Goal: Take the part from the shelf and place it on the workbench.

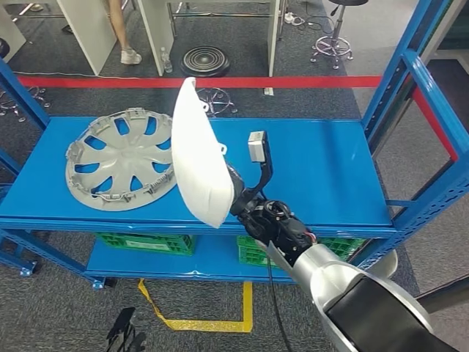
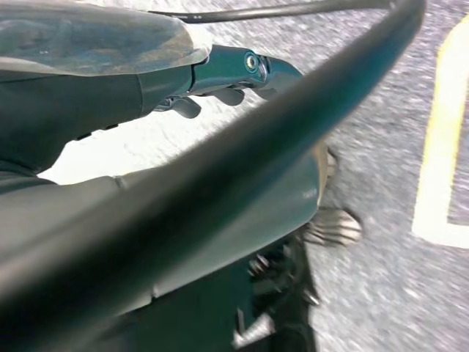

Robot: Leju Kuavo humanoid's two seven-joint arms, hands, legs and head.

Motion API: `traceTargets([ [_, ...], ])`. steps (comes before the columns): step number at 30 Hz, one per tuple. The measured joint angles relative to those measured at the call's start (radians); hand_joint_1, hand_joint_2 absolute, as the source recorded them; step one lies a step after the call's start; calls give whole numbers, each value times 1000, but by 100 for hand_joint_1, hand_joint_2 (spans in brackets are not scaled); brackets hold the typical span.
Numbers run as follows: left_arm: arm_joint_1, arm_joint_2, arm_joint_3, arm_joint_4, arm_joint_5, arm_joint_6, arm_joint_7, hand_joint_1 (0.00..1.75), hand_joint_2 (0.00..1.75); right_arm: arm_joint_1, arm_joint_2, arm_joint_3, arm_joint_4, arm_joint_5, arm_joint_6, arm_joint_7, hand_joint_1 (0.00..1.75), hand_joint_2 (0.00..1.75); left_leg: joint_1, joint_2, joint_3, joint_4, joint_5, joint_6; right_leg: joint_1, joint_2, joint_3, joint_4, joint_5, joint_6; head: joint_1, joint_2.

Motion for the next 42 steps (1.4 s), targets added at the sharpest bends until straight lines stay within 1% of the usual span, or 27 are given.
traceTargets([
  [4, 4, -1, 9, 0, 68, -46, -96, 0, 0, 35, 20, 75, -78, -53, 9, -17, 175, 175, 1, 0, 0, 0, -1, -1, 1, 0, 0, 0, -1, -1, 0, 0],
  [6, 5, -2, 16, 0, 84, -57, -125, 0, 0, 51, 27, 112, -112, -60, 4, -20, 175, 175, 1, 0, 0, 0, -1, -2, 1, 0, 0, 0, -1, -1, 1, 0],
  [15, 9, -4, 30, 0, 91, -64, -143, 0, 0, 78, 36, 207, -201, -61, 1, -25, 175, 175, 2, 0, 0, 0, -2, -3, 2, 0, 0, 0, -2, -2, 0, 0],
  [18, 10, -5, 40, 0, 102, -68, -187, 0, 0, 80, 36, 232, -221, -34, 9, -38, 175, 175, 2, 0, 0, 0, -2, -3, 2, 0, 0, 0, -2, -2, 0, 0],
  [20, 9, -6, 50, 0, 104, -56, -244, 0, 87, 89, 36, 248, -242, 21, 2, -45, 175, 175, 2, 0, 0, 0, -2, -3, 2, 0, 0, 0, -2, -3, 1, 0],
  [22, 9, -6, 57, 0, 104, -44, -283, 0, 175, 106, 36, 260, -270, 77, -5, -45, 175, 175, 2, 0, 0, 0, -2, -3, 2, 0, 0, 0, -2, -3, 0, 0],
  [26, 10, -6, 75, 0, 99, -28, -298, 0, 175, 137, 36, 276, -336, 136, -17, -32, 175, 175, 3, 0, 0, 0, -2, -3, 3, 0, 0, 0, -3, -4, 0, 0],
  [30, 10, -7, 79, 0, 81, -6, -296, 0, 0, 150, 35, 285, -385, 140, -29, -25, 175, 175, 3, 0, 1, 0, -2, -4, 3, 0, 0, 0, -3, -4, 0, 0],
  [33, 10, -7, 80, 0, 74, -3, -284, 0, 0, 153, 32, 287, -407, 133, -29, -29, 175, 175, 3, 0, 1, 0, -2, -4, 3, 0, 0, 0, -3, -4, 0, 0],
  [37, 10, -8, 81, 0, 71, 5, -271, 0, 175, 157, 26, 288, -433, 120, -22, -41, 175, 175, 3, 0, 1, 0, -2, -4, 3, 1, 0, 0, -3, -4, 0, 0],
  [42, 8, -10, 81, 0, 71, 24, -266, 0, 175, 166, 24, 287, -456, 113, -18, -42, 175, 175, 3, 0, 1, 0, -3, -4, 3, 1, 0, 0, -3, -4, 0, 0],
])
